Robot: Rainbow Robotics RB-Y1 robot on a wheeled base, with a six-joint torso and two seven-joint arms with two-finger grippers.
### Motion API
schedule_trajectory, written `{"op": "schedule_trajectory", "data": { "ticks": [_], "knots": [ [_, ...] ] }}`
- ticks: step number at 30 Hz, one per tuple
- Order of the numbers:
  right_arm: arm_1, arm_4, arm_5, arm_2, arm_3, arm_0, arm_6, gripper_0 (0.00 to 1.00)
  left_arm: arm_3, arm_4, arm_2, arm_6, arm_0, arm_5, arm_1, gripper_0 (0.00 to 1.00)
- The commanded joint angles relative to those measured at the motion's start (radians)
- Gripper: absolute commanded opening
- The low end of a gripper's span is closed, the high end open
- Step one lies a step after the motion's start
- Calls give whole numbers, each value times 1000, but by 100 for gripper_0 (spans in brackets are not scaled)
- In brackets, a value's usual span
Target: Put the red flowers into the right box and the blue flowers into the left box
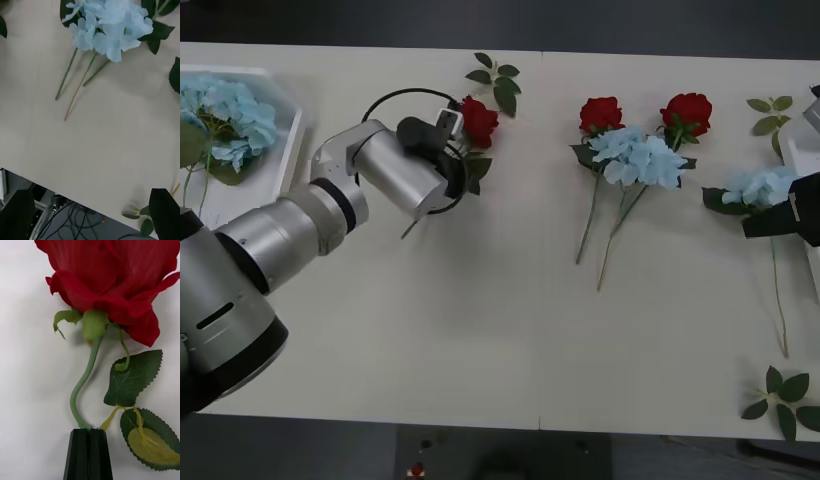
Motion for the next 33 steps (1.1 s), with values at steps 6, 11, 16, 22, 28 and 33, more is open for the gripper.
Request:
{"op": "schedule_trajectory", "data": {
  "ticks": [6, 11, 16, 22, 28, 33],
  "knots": [
    [73, -9, -23, -26, -17, -66, -47, 89, -277, 85, 130, -49, 8, 343, 116, 0],
    [84, -22, -23, -17, 3, -112, -50, 89, -421, 108, 193, -58, 41, 488, 167, 0],
    [84, -57, -27, -16, 22, -133, -51, 89, -547, 108, 229, -60, 80, 604, 214, 0],
    [84, -138, -96, -16, 42, -150, -48, 89, -641, 111, 271, -63, 92, 727, 237, 0],
    [84, -206, -173, -14, 66, -150, -44, 89, -659, 111, 277, -63, 123, 689, 237, 0],
    [93, -227, -224, -3, 91, -150, -40, 89, -651, 106, 277, -77, 127, 676, 240, 100]
  ]
}}
